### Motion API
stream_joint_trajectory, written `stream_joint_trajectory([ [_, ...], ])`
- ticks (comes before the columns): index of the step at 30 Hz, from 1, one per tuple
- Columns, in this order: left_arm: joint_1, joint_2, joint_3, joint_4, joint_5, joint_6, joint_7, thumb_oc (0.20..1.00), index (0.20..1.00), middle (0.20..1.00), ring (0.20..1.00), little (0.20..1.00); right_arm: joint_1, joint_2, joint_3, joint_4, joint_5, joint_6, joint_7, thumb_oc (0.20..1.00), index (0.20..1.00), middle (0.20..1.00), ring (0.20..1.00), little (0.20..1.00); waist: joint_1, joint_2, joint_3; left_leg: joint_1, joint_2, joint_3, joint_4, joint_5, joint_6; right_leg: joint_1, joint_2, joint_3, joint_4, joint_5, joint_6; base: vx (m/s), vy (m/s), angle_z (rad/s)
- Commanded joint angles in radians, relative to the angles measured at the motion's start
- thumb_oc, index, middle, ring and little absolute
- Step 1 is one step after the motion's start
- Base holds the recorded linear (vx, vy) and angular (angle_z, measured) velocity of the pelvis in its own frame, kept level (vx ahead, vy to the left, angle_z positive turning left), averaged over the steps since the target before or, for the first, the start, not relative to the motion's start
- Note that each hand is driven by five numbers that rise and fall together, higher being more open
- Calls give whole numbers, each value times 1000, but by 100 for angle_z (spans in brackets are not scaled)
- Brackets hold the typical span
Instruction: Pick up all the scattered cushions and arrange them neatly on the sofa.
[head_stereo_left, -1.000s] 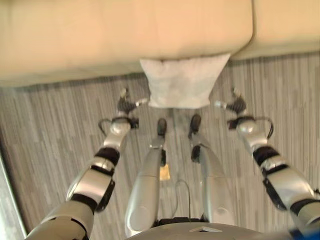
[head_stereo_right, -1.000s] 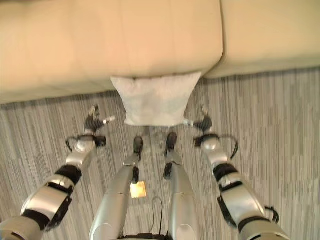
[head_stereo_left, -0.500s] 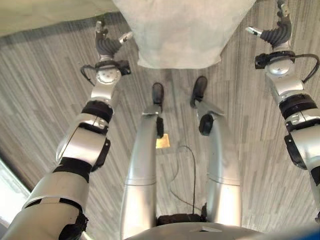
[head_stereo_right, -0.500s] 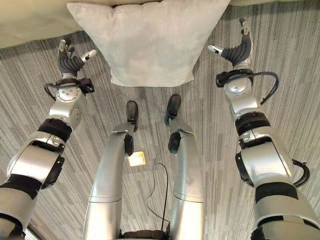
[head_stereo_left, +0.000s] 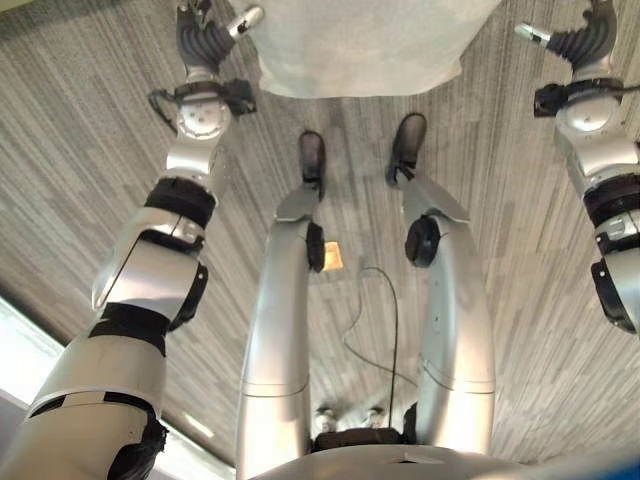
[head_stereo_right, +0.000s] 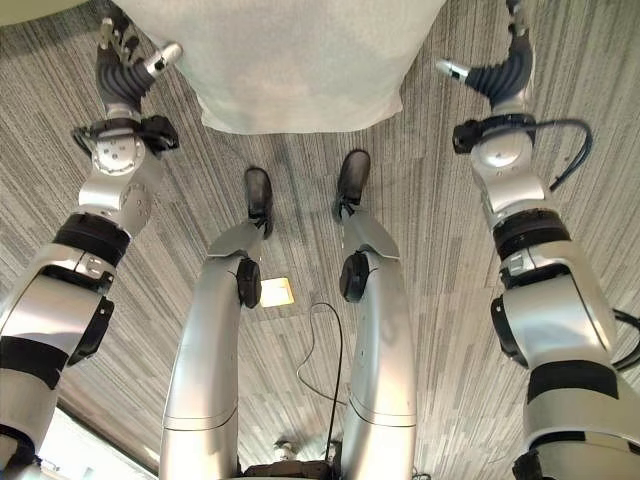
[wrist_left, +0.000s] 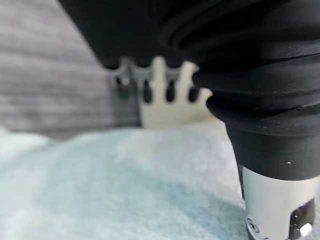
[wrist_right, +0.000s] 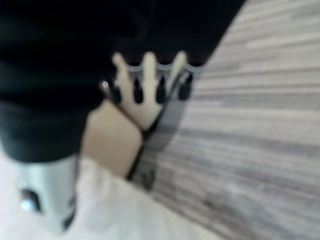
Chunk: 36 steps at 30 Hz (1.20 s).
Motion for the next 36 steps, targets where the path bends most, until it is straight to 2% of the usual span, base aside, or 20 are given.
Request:
stream_joint_trajectory([
  [1, 59, -21, 10, -42, -11, -50, 0, 1000, 1000, 1000, 1000, 1000, 18, 0, 52, -7, 34, -34, 2, 1000, 1000, 1000, 1000, 1000, 3, 53, -80, -5, -6, -105, -51, 41, -45, 66, -20, 48, 58, -84, 132, 0, 0, 0],
  [3, 41, -30, -1, -48, -10, -49, -2, 1000, 1000, 1000, 1000, 1000, -9, 13, 76, -10, 35, -33, 7, 1000, 1000, 1000, 1000, 1000, 2, 56, -64, -5, -4, -100, -46, 43, -45, 66, -20, 46, 67, -84, 132, 0, 0, 0],
  [6, -9, -83, -33, -76, -14, -57, 9, 1000, 1000, 1000, 1000, 1000, -117, 97, 155, -39, 17, -26, 10, 1000, 1000, 1000, 1000, 1000, 15, 72, -30, -5, -7, -100, -31, 47, -42, 66, -15, 43, 79, -82, 132, 0, 0, 0],
  [10, -42, -122, -45, -73, -19, -63, 21, 1000, 1000, 1000, 1000, 1000, -158, 198, 196, -37, -1, -20, 15, 1000, 1000, 1000, 1000, 1000, 25, 84, -23, -5, -10, -102, -24, 53, -41, 66, -11, 37, 86, -79, 128, -2, -5, -1],
  [11, -65, -134, -51, -75, -17, -68, 31, 1000, 1000, 1000, 1000, 1000, -175, 254, 209, -34, -7, -16, 18, 1000, 1000, 1000, 1000, 1000, 29, 88, -19, -5, -12, -104, -21, 57, -43, 66, -10, 36, 90, -78, 126, -7, -16, -3],
  [14, -85, -143, -58, -88, -17, -75, 38, 1000, 1000, 1000, 1000, 1000, -192, 296, 221, -36, -9, -14, 23, 1000, 1000, 1000, 1000, 1000, 32, 96, -17, -5, -12, -103, -22, 61, -45, 66, -9, 35, 91, -77, 124, 0, 0, 0],
  [15, -95, -134, -64, -106, -2, -78, 46, 586, 586, 586, 586, 586, -197, 328, 231, -54, -3, -15, 30, 200, 200, 200, 200, 200, 36, 101, -17, -5, -14, -105, -19, 64, -46, 66, -8, 34, 93, -77, 123, 0, 0, 0],
  [16, -97, -128, -65, -119, 2, -80, 47, 200, 200, 200, 200, 200, -195, 339, 229, -71, 2, -20, 32, 200, 200, 200, 200, 200, 36, 102, -17, -5, -15, -105, -18, 66, -45, 66, -6, 34, 96, -77, 123, 0, 0, 0],
  [20, -76, -110, -45, -164, -3, -92, 60, 200, 200, 200, 200, 200, -178, 356, 197, -143, 20, -37, 33, 200, 200, 200, 200, 200, 35, 102, -30, -5, -18, -106, -15, 68, -46, 66, -1, 31, 98, -76, 120, 0, 0, 0],
  [25, -24, -100, -17, -265, 0, -115, 80, 200, 200, 200, 200, 200, -131, 304, 144, -238, 6, -51, 26, 200, 200, 200, 200, 200, 30, 94, -66, -5, -17, -109, -28, 70, -45, 66, 7, 23, 90, -71, 124, 0, 0, 0],
  [26, 9, -117, 2, -337, 6, -128, 83, 200, 200, 200, 200, 200, -90, 285, 104, -305, 10, -66, 23, 200, 200, 200, 200, 200, 24, 91, -95, -5, -14, -106, -53, 76, -45, 66, 11, 16, 71, -67, 129, 0, 0, 0],
  [30, 56, -122, 13, -429, 42, -132, 88, 200, 200, 200, 200, 200, -29, 251, 73, -381, -19, -70, 23, 200, 200, 200, 200, 200, 17, 86, -148, 0, -9, -98, -99, 85, -46, 66, 13, 11, 44, -63, 132, -3, -3, -2],
  [31, 99, -137, 29, -466, 58, -128, 89, 200, 200, 200, 200, 200, 25, 246, 41, -431, -23, -76, 25, 200, 200, 200, 200, 200, 10, 80, -184, 22, -2, -90, -148, 94, -49, 73, 12, 12, 28, -60, 132, -39, -16, 2],
  [32, 119, -134, 36, -496, 78, -126, 91, 200, 200, 200, 200, 200, 59, 245, 24, -457, -21, -82, 30, 200, 200, 200, 200, 200, 9, 79, -194, 46, 0, -90, -174, 98, -50, 96, 13, 10, 11, -61, 133, -57, -11, 4],
  [36, 250, -163, 78, -599, 123, -113, 77, 200, 200, 200, 200, 200, 199, 237, -28, -566, -52, -93, 53, 200, 200, 200, 200, 200, 7, 82, -201, 193, 10, -97, -274, 115, -57, 237, 19, -4, -72, -57, 131, -62, -17, -4],
])
